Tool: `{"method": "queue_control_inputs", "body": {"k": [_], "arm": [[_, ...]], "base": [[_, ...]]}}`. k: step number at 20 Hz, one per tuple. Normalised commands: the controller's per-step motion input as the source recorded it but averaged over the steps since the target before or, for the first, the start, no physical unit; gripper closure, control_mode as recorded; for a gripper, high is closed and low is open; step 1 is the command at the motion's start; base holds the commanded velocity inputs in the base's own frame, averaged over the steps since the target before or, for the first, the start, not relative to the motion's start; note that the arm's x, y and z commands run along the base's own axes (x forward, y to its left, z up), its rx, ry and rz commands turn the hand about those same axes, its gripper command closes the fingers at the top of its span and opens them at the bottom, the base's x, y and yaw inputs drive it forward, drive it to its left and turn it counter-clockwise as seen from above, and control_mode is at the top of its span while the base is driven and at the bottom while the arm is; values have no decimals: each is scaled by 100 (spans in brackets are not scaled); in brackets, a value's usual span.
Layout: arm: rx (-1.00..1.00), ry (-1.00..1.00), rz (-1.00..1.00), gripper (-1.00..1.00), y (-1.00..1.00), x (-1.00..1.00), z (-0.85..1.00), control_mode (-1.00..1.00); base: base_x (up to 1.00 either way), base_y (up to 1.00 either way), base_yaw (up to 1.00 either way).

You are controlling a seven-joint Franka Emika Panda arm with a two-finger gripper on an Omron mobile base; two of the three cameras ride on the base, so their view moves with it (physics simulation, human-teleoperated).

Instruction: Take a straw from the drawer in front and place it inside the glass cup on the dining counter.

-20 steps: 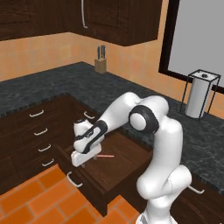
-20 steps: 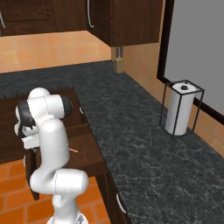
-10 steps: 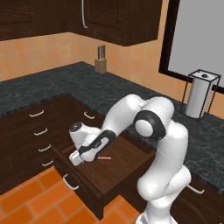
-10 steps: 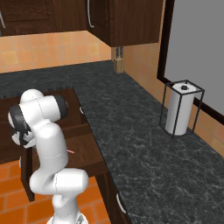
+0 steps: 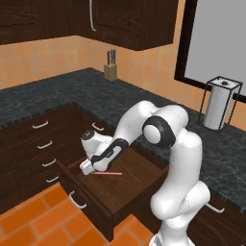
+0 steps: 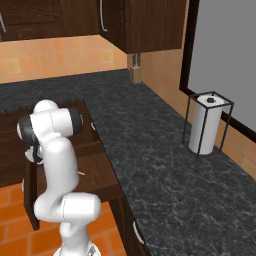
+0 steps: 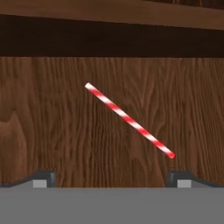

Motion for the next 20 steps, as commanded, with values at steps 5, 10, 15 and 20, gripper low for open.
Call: {"method": "queue_control_inputs", "body": {"k": [5, 10, 15, 20], "arm": [[0, 4, 0, -100, -4, 42, -41, -100], [0, 7, 0, -100, -2, 9, -51, -100], [0, 7, 0, -100, -6, 23, -37, -100], [0, 2, 0, -100, -7, 36, -11, -100]], "base": [[0, 0, 0], [0, 0, 0], [0, 0, 0], [0, 0, 0]]}}
